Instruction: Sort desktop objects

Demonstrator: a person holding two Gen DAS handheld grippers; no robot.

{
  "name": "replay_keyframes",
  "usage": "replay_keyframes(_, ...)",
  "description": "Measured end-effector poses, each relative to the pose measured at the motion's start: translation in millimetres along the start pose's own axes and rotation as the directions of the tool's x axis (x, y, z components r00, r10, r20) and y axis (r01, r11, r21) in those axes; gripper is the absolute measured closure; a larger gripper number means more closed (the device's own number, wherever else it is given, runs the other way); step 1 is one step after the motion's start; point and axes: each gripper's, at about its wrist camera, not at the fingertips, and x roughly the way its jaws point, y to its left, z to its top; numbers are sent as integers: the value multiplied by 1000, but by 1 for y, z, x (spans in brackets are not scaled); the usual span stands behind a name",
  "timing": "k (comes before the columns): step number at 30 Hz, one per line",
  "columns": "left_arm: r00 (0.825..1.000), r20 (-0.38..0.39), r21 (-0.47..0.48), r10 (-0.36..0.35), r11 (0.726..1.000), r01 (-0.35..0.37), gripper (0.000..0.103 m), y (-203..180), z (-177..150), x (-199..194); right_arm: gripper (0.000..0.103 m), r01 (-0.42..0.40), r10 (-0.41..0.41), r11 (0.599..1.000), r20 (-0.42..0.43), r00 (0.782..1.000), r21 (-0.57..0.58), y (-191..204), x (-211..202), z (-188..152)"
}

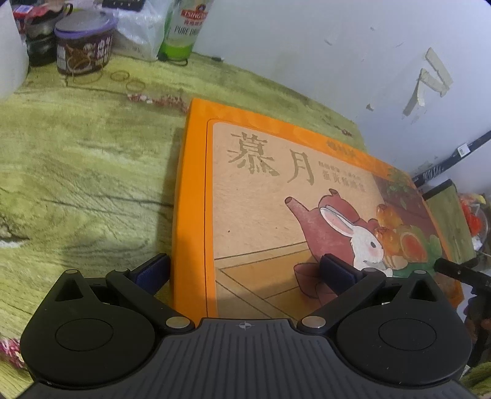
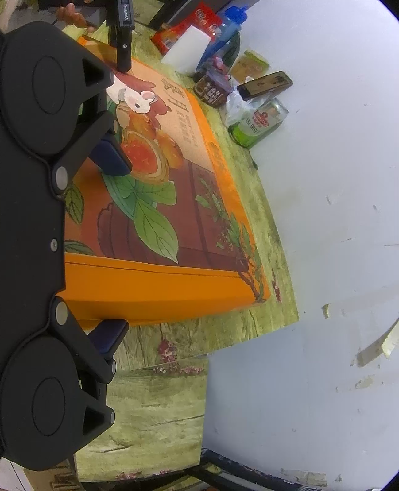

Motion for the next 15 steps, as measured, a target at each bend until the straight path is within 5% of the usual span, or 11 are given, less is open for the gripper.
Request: replay_keyframes(15, 1000, -18, 6, 6, 1000, -5, 0, 1, 20, -6, 3, -53, 53, 999, 61, 997, -4, 10, -10, 9)
